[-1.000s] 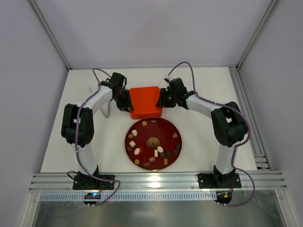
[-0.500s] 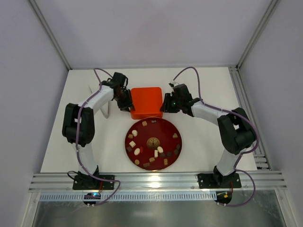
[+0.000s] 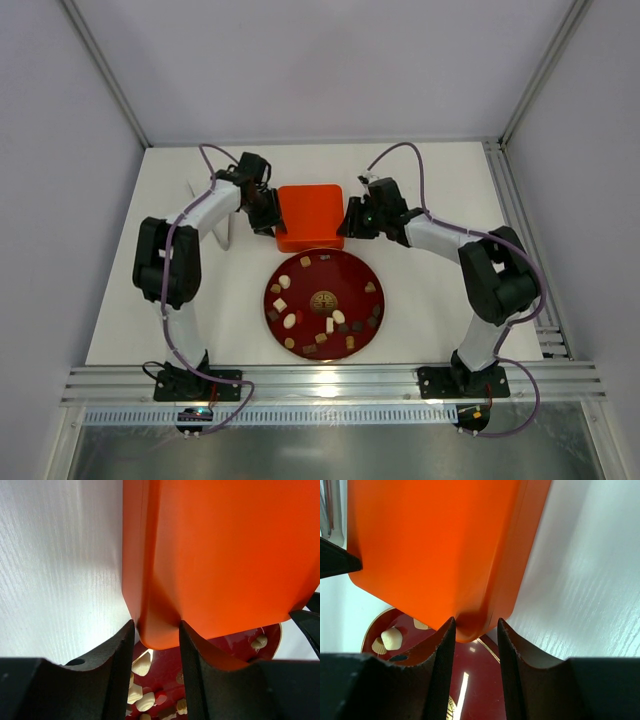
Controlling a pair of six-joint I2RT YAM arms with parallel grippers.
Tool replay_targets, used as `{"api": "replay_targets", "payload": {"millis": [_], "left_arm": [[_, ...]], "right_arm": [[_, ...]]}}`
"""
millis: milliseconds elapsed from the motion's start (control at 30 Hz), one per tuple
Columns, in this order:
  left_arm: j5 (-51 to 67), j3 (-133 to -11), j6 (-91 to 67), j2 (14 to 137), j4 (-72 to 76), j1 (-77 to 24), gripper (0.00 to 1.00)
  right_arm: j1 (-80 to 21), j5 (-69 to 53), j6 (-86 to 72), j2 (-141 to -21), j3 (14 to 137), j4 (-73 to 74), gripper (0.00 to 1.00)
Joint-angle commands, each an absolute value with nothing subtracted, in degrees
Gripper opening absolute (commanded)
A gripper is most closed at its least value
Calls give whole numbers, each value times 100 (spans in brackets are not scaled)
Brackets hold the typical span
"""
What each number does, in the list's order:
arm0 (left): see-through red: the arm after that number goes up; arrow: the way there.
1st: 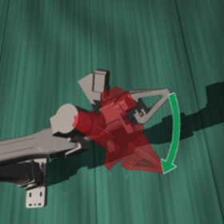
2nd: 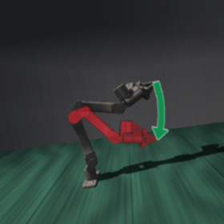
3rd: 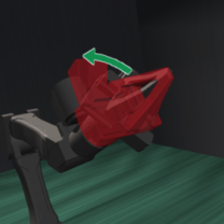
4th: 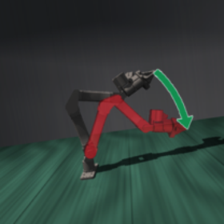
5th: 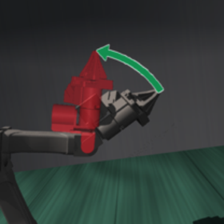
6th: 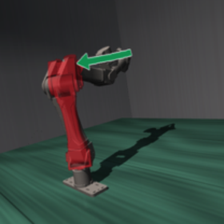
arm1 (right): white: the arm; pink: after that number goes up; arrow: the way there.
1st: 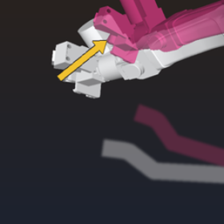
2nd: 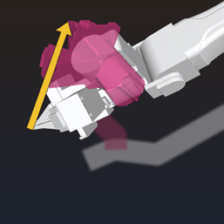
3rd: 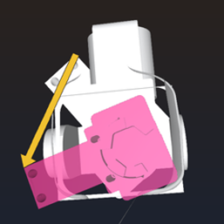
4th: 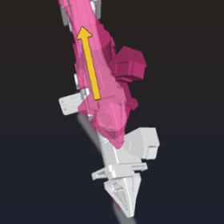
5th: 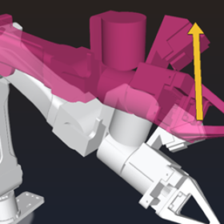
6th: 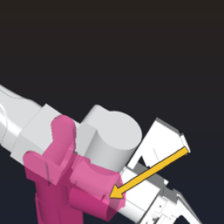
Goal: Pack the chocolate
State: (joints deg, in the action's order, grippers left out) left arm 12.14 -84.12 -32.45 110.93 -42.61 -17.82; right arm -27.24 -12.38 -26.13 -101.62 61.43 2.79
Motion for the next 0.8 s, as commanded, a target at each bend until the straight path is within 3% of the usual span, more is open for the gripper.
{"api": "replay_targets", "payload": {"millis": [0,533,767], "left_arm": [[263,-7989,-2857,11900,-5045,-1855,40],[448,-8683,-2707,11795,-5256,-1784,53],[685,-9245,-2540,11321,-5177,-1731,68]], "right_arm": [[-2532,-1010,-2347,-10705,5871,1573,40],[-2153,-1600,-2364,-10512,6556,1485,45],[-2136,-1582,-2347,-10055,6960,1415,55]]}}
